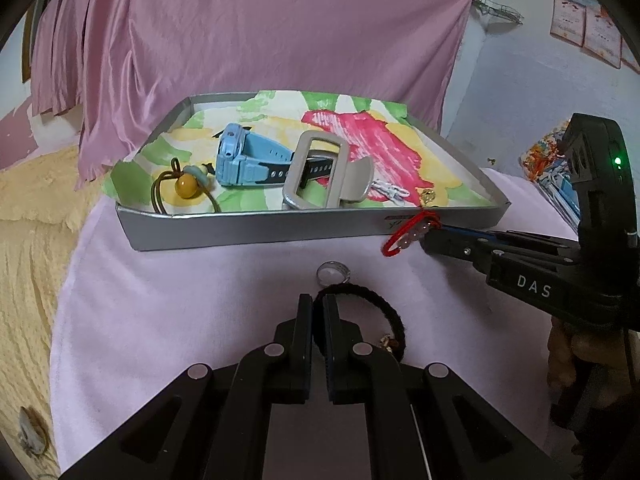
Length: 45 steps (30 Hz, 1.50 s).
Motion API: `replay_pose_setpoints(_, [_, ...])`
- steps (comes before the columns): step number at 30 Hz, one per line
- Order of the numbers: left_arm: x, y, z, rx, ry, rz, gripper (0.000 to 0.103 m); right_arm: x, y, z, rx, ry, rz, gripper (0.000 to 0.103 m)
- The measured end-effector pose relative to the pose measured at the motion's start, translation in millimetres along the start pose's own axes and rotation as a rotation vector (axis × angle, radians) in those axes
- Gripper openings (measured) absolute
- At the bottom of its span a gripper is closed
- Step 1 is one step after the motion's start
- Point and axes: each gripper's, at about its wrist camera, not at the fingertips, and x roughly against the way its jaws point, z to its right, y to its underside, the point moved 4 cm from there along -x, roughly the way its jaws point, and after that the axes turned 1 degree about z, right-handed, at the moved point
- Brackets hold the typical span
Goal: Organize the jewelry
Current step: 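Grasp the black hair tie with the left gripper while the right grasps the red braided bracelet, then carry the black hair tie in the left gripper and red bracelet in the right gripper into the tray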
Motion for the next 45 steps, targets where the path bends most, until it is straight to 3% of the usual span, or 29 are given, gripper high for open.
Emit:
replay_pose_setpoints(15, [34, -19, 9, -0.01, 0.024, 0.103, 0.005, 32, -2, 4, -0.008, -0.014, 0.101, 0.006])
replay_pose_setpoints(28, [33, -79, 17, 0.006, 0.032, 0.226, 0.005, 48, -34, 26, -0.041, 0.024, 0.213, 0.006])
replay_pose_setpoints(36, [-7, -111, 36, -0.026, 0.033, 0.2, 0.005, 39, -56, 54, -0.083, 0.085, 0.24, 0.006])
replay_pose_setpoints(45, [-49, -116, 53, -0.047, -0.016, 0.102, 0.005, 10, -55, 74, -0.124, 0.106, 0.172, 0.006])
